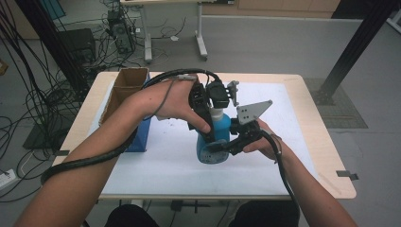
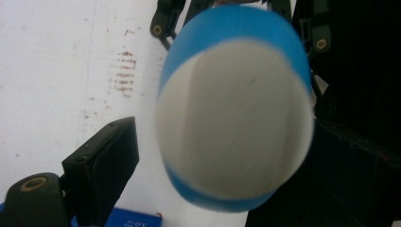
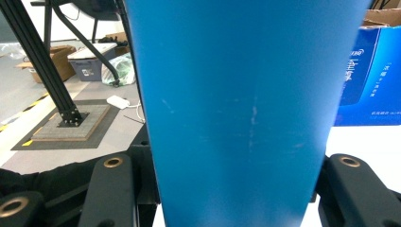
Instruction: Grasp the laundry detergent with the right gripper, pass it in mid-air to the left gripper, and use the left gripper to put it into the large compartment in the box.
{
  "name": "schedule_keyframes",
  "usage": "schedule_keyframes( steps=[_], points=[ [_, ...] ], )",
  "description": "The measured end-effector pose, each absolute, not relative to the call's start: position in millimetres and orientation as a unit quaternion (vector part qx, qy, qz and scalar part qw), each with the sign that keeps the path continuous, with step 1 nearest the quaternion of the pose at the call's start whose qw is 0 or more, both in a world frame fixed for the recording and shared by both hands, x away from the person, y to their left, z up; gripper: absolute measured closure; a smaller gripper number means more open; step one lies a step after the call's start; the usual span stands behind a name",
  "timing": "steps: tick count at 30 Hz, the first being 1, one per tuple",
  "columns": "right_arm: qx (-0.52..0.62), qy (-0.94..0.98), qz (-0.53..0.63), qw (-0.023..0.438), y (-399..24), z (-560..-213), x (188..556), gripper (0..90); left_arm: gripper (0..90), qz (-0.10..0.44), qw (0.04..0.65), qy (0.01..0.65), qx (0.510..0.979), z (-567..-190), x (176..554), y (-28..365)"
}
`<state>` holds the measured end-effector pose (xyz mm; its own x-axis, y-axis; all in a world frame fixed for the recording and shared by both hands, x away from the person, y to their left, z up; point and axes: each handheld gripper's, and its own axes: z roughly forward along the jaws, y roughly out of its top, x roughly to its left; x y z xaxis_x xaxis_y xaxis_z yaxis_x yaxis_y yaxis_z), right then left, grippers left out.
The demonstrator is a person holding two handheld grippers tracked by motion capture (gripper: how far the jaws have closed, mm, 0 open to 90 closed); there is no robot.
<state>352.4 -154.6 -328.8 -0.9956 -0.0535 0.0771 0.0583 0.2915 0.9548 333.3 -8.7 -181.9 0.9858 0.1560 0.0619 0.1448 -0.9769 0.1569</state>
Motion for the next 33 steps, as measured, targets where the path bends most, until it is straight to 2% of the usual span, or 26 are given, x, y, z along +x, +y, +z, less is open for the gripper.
schedule_keyframes(
  steps=[11,33],
  points=[
    [0.003,-0.807,-0.588,0.05,-147.1,-331.3,352.0,44.1,10.9,0.039,0.064,0.069,0.995,-186.9,332.4,-15.9],
    [0.002,-0.808,-0.588,0.048,-148.0,-331.5,353.9,44.0,10.9,0.043,0.082,0.076,0.993,-186.0,334.6,-10.1]
  ],
)
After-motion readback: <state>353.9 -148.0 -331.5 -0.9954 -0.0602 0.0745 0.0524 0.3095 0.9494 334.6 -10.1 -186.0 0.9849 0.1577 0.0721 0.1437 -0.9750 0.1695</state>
